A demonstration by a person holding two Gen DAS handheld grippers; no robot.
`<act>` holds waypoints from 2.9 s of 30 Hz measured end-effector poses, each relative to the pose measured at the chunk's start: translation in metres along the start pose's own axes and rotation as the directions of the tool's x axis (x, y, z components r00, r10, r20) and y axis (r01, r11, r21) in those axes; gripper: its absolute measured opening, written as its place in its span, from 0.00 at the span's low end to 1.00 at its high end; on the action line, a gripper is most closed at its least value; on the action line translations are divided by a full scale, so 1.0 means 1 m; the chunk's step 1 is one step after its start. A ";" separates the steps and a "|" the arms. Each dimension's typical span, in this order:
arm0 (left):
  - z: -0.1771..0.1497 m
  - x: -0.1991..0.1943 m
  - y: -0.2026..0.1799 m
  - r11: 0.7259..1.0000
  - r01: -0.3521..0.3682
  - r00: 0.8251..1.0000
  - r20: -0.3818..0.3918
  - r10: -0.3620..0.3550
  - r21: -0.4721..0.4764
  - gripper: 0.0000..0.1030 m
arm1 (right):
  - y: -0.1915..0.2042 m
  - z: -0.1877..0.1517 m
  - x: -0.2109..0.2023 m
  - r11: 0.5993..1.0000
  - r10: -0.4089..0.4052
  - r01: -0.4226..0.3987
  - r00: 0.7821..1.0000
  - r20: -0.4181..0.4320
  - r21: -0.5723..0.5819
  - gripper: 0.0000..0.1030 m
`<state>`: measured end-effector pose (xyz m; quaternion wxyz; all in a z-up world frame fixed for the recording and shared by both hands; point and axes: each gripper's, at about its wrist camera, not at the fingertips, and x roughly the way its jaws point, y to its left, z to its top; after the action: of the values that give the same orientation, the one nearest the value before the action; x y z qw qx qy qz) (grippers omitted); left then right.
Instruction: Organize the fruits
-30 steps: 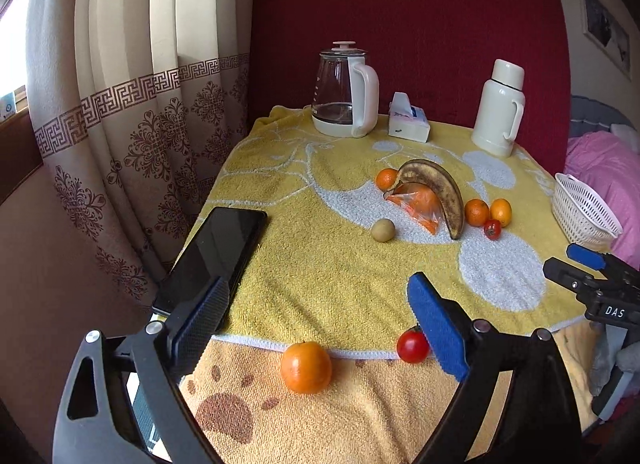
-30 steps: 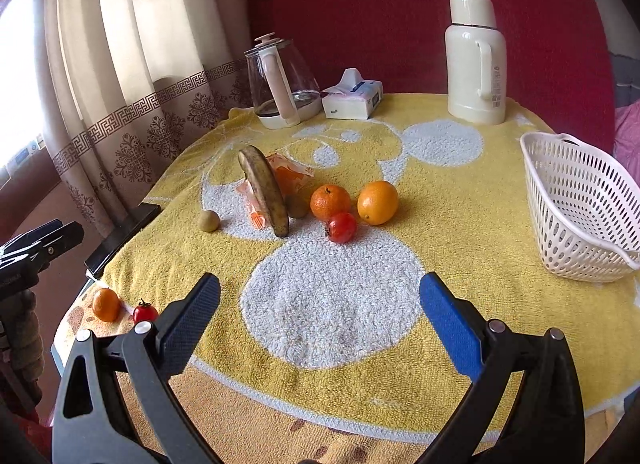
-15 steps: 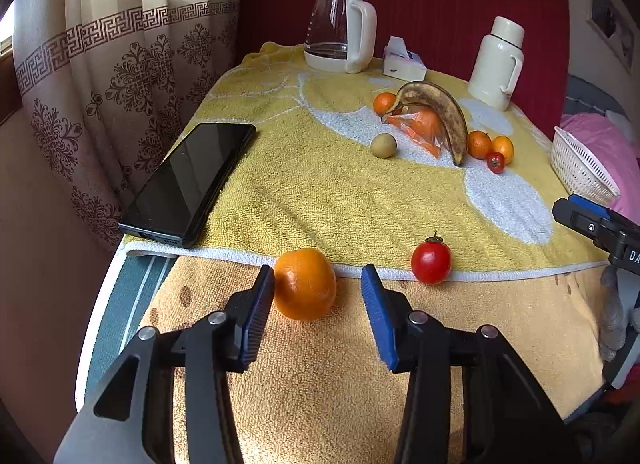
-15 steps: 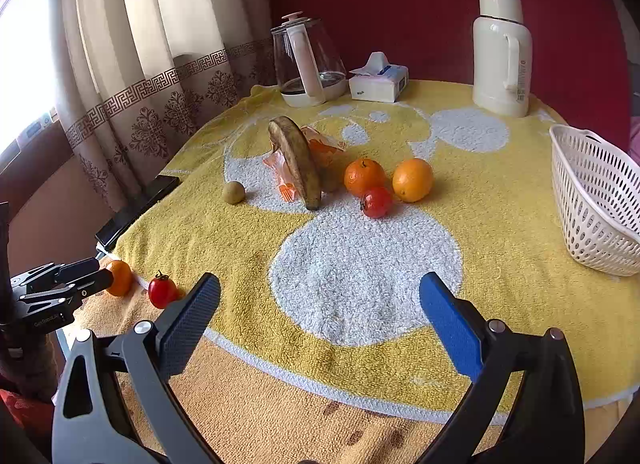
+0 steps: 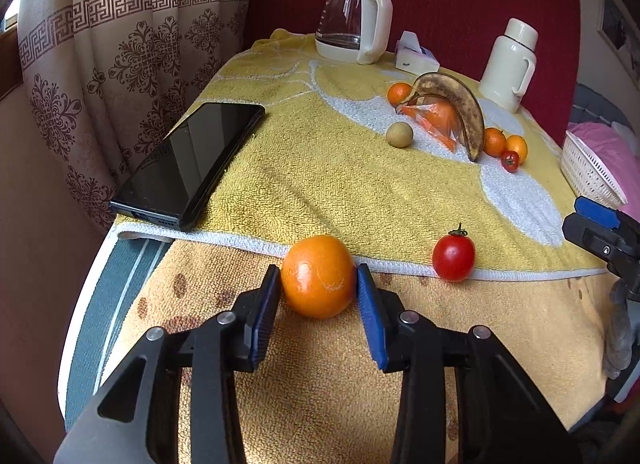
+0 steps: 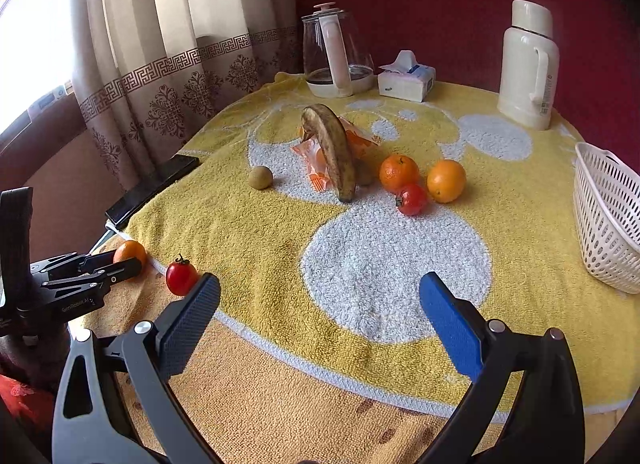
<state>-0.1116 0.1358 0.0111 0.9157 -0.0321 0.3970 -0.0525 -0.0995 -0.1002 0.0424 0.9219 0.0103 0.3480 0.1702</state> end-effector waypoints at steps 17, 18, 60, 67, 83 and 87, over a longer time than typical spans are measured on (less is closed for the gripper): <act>0.005 -0.038 0.007 0.999 -0.025 0.986 0.166 0.028 -0.022 0.37 | 0.082 0.002 0.044 0.966 0.100 -0.138 0.979 -0.176 -0.219 0.68; 0.005 -0.039 0.008 0.999 -0.026 0.985 0.169 0.030 -0.025 0.37 | 0.087 0.002 0.048 0.963 0.102 -0.144 0.977 -0.189 -0.226 0.64; 0.016 -0.046 -0.033 0.996 -0.047 0.982 0.187 0.031 0.081 0.37 | -0.054 0.021 -0.033 0.989 -0.031 0.023 0.998 0.057 0.148 0.29; 0.022 -0.049 -0.047 0.994 -0.038 0.982 0.188 0.017 0.106 0.37 | -0.112 0.022 -0.068 0.957 -0.161 0.124 0.979 0.126 0.261 0.29; 0.037 -0.051 -0.074 0.987 -0.013 0.983 0.185 -0.017 0.161 0.37 | -0.229 0.013 -0.083 0.828 -0.409 0.327 0.908 0.090 0.455 0.29; 0.043 -0.050 -0.081 0.985 0.017 0.985 0.167 -0.046 0.170 0.37 | -0.241 0.010 -0.082 0.806 -0.418 0.327 0.905 0.083 0.493 0.39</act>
<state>-0.1199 0.0617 0.0846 0.9448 0.0346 0.3109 -0.0973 -0.0764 -0.3526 0.0688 0.9355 0.1793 0.2855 -0.1053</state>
